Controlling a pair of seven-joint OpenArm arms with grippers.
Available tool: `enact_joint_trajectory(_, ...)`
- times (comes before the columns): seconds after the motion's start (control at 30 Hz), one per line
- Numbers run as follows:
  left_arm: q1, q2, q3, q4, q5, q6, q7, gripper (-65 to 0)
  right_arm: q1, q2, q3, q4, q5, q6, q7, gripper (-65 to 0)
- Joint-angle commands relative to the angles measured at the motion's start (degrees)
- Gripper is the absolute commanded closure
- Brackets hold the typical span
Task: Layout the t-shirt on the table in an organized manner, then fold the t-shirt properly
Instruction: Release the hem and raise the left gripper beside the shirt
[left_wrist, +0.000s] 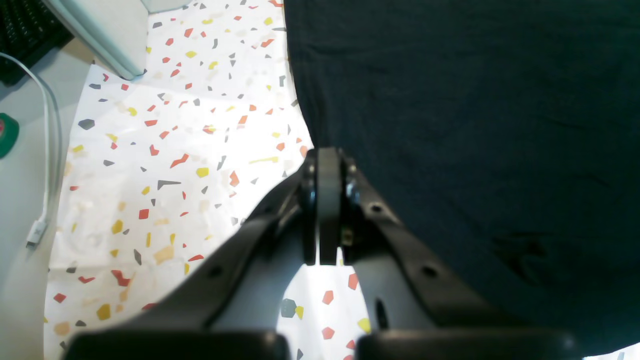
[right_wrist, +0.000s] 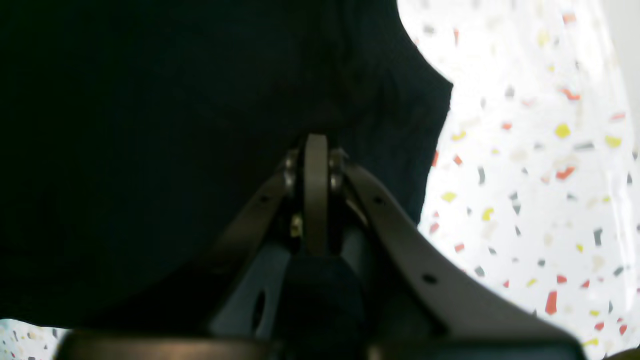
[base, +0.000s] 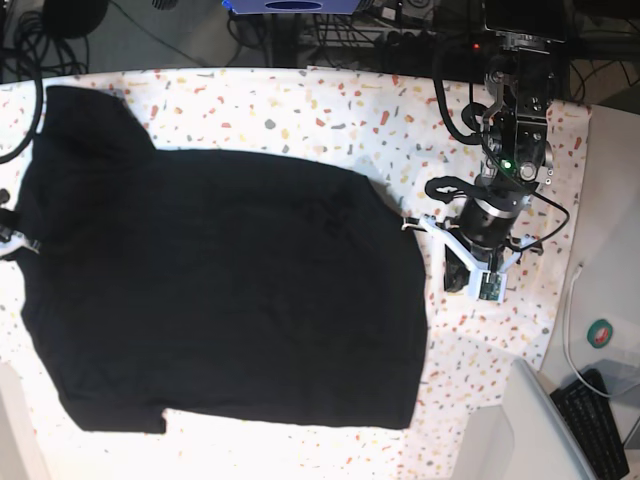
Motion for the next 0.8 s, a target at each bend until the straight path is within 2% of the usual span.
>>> enact_joint_trajectory(0.0, -0.61, -0.29, -0.05, 1.02, -0.05, 0.09, -1.28, 0.0, 0.74, 1.22, 0.74, 1.06, 0.03, 0.37, 1.07, 0.0)
enact_joint_trajectory(0.27, 0.1, -0.29, -0.05, 1.02, -0.05, 0.01, -1.54, 0.0, 0.74, -0.54, 1.1, 1.06, 0.03, 0.37, 1.07, 0.0)
enact_joint_trajectory(0.37, -1.84, -0.46, -0.23, 2.17, -0.05, 0.01, -1.37, 0.0, 1.71, -0.19, 1.1, 1.68, 0.03, 0.37, 1.07, 0.0)
enact_joint_trajectory(0.43, -3.86, -0.46, -0.14, 5.68, 0.04, 0.01, -1.02, 0.0, 2.59, 1.31, 1.45, 4.93, 0.03, 0.37, 1.07, 0.0)
enact_joint_trajectory(0.5, -6.41, -0.46, -0.31, 11.22, 0.04, 0.01, 2.41, 0.0, 2.41, 2.54, 4.17, 10.91, 0.03, 0.37, 1.07, 0.0)
enact_joint_trajectory(0.63, -12.56, 0.33, -0.58, 17.9, -0.49, 0.01, 9.45, 0.0, 2.15, 2.54, 13.05, 23.3, 0.2, 0.37, 0.98, 0.0)
enact_joint_trajectory(0.7, -14.41, 2.08, -0.84, 18.34, -0.49, 0.01, 10.41, 0.0, 2.15, 2.63, 16.31, 24.62, 0.47, 0.37, 0.89, 0.0)
enact_joint_trajectory(0.77, -14.32, 2.17, -0.14, 17.29, -0.13, 0.01, 10.5, 0.0, 1.97, 2.45, 17.71, 23.04, 0.2, 0.37, 0.63, 0.0)
